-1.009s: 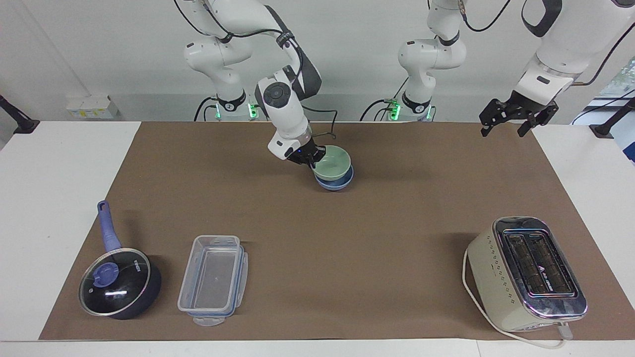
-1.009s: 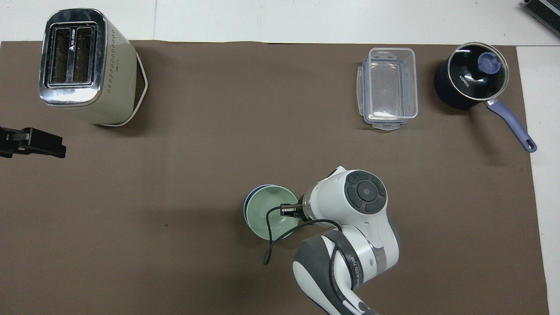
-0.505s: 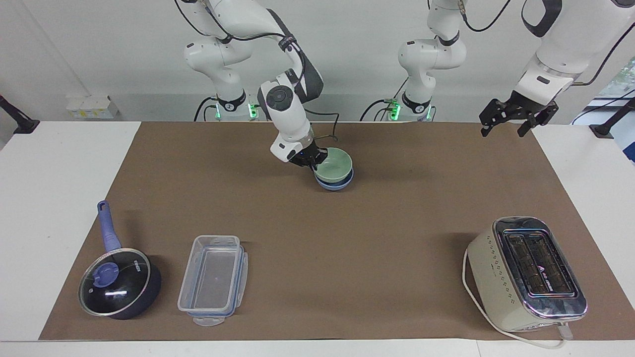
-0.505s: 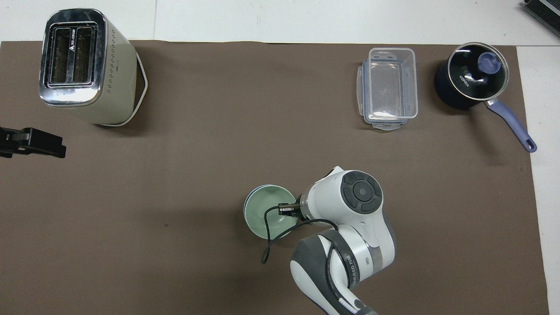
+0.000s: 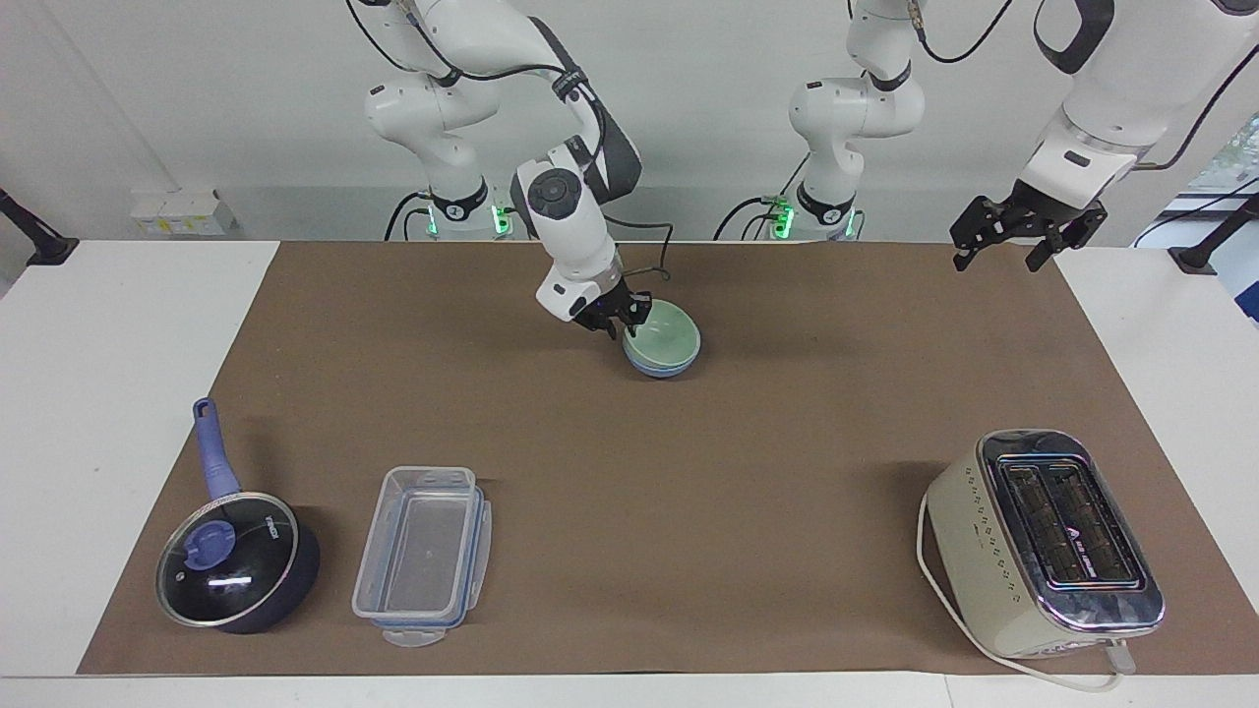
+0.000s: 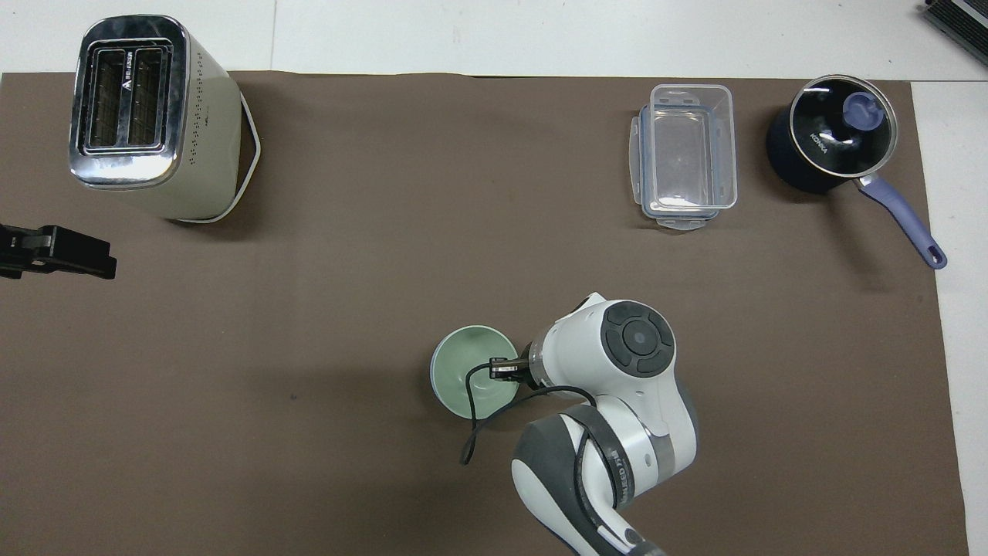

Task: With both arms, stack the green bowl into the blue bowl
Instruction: 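Lower the green bowl into the blue bowl with the right gripper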

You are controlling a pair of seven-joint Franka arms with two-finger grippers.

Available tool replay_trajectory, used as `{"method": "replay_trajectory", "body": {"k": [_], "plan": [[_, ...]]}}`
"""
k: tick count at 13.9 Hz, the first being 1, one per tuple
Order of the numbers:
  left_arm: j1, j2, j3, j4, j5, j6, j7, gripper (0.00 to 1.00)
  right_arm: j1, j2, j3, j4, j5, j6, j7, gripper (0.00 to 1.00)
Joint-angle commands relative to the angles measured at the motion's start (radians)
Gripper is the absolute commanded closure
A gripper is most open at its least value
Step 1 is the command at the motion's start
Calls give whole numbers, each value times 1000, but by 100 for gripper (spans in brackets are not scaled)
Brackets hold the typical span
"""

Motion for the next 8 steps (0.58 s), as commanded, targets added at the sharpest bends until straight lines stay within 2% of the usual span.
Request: {"method": "replay_trajectory", "body": {"k": [1, 4, 6, 8], "plan": [[-16, -2, 13, 16, 23, -22, -14, 0, 11, 9, -2, 42, 23, -4, 19, 65], [-16, -2, 13, 16, 23, -22, -14, 0, -6, -34, -7, 85, 21, -79, 25, 58], [-16, -2, 13, 16, 23, -22, -14, 0, -30, -75, -14, 95, 4, -122, 19, 49], [-16, -2, 11, 16, 23, -22, -14, 0, -96, -124, -14, 93, -6, -148, 10, 37]]}}
